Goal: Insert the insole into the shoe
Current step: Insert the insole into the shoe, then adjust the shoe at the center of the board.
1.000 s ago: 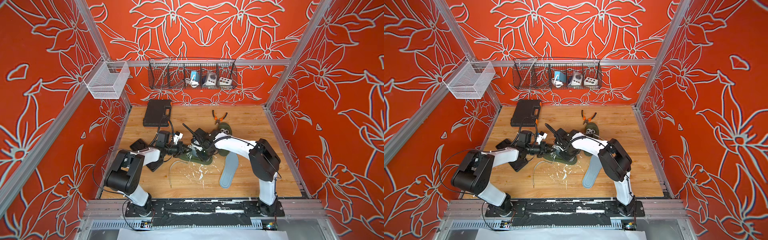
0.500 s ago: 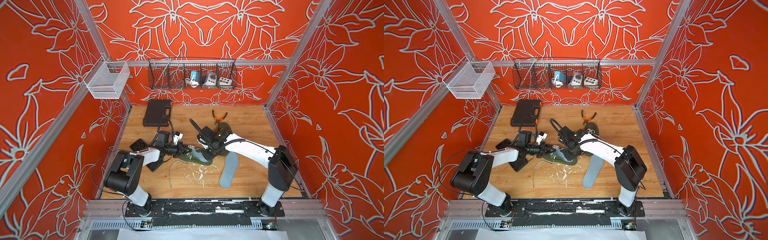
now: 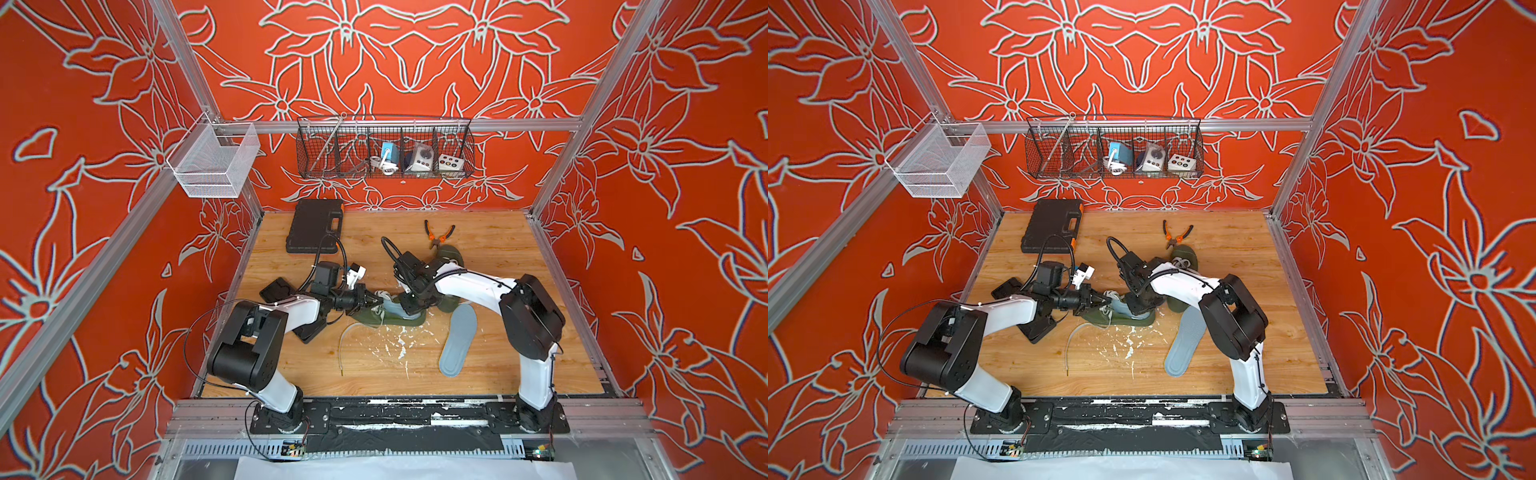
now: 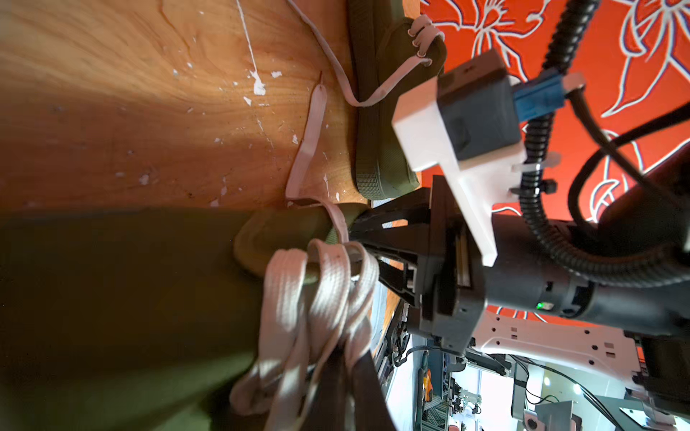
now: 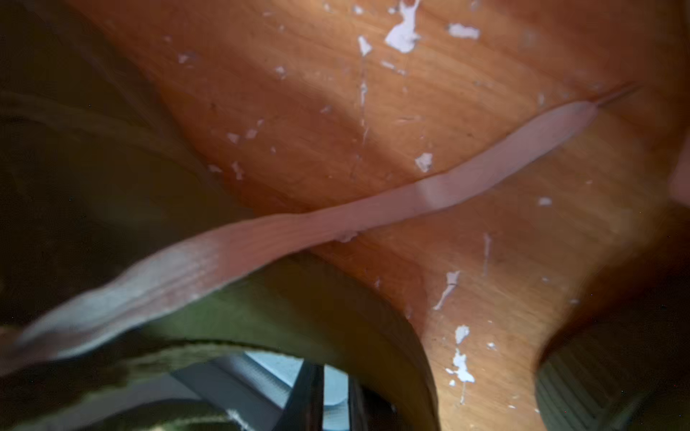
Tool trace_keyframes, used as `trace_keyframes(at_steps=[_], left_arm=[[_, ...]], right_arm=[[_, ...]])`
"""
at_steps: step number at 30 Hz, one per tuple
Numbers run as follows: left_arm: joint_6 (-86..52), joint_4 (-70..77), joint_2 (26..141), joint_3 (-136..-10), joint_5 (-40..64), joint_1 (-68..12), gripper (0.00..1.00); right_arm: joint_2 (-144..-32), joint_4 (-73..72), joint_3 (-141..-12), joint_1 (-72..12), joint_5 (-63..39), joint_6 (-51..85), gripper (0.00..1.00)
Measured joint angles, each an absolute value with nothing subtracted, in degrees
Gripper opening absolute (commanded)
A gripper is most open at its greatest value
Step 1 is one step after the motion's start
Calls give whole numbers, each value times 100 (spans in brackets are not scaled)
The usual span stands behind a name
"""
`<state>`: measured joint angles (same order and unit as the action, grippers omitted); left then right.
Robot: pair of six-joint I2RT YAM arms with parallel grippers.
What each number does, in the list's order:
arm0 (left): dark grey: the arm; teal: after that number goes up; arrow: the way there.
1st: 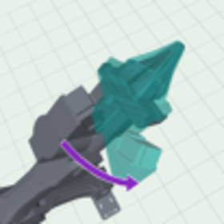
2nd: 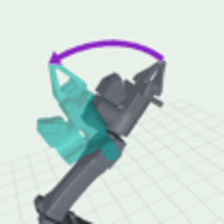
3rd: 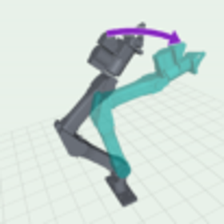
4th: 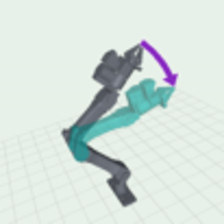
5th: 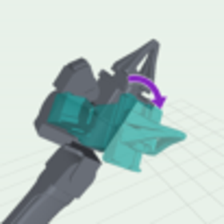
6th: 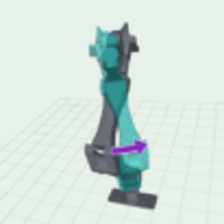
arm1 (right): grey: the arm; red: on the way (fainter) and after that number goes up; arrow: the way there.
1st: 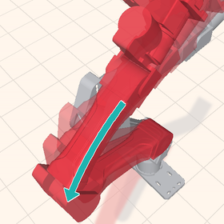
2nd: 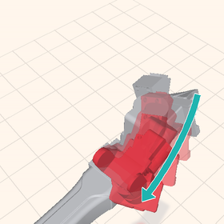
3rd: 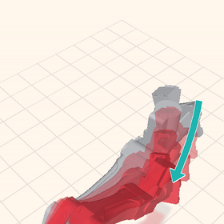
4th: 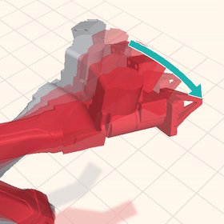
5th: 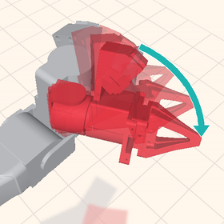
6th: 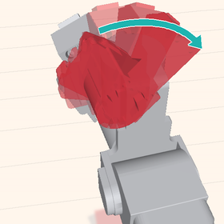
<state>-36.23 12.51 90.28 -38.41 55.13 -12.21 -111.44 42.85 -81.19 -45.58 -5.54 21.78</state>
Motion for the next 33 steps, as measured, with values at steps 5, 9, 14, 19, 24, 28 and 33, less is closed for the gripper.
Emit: trace_keyframes(at_steps=[5, 9, 14, 19, 24, 28, 33], left_arm=[[-3601, 1249, 9028, -3841, 5516, -1221, 0], [-3597, 1240, 9026, -3841, 5516, -1221, 0], [-3559, 1157, 9006, -3848, 5509, -1221, 0], [-3507, 1068, 8954, -3848, 5485, -1221, 0], [-3446, 963, 8952, -3894, 5450, -1221, 0], [-3406, 856, 8947, -3957, 5408, -1221, 9], [-3133, 360, 8838, -4296, 5221, -1221, 37]], right_arm=[[-10868, 4672, -8149, -4696, -257, 2139, 15], [-10711, 4700, -8117, -4731, -209, 2220, 16], [-11118, 4528, -7959, -4661, -427, 2307, 17], [-11028, 4987, -8381, -4766, -298, 2222, 21], [-10665, 5074, -8416, -4853, -349, 2217, 23], [-10945, 4864, -8184, -4803, -548, 2237, 24], [-10960, 4993, -8178, -4797, -515, 2163, 32]])
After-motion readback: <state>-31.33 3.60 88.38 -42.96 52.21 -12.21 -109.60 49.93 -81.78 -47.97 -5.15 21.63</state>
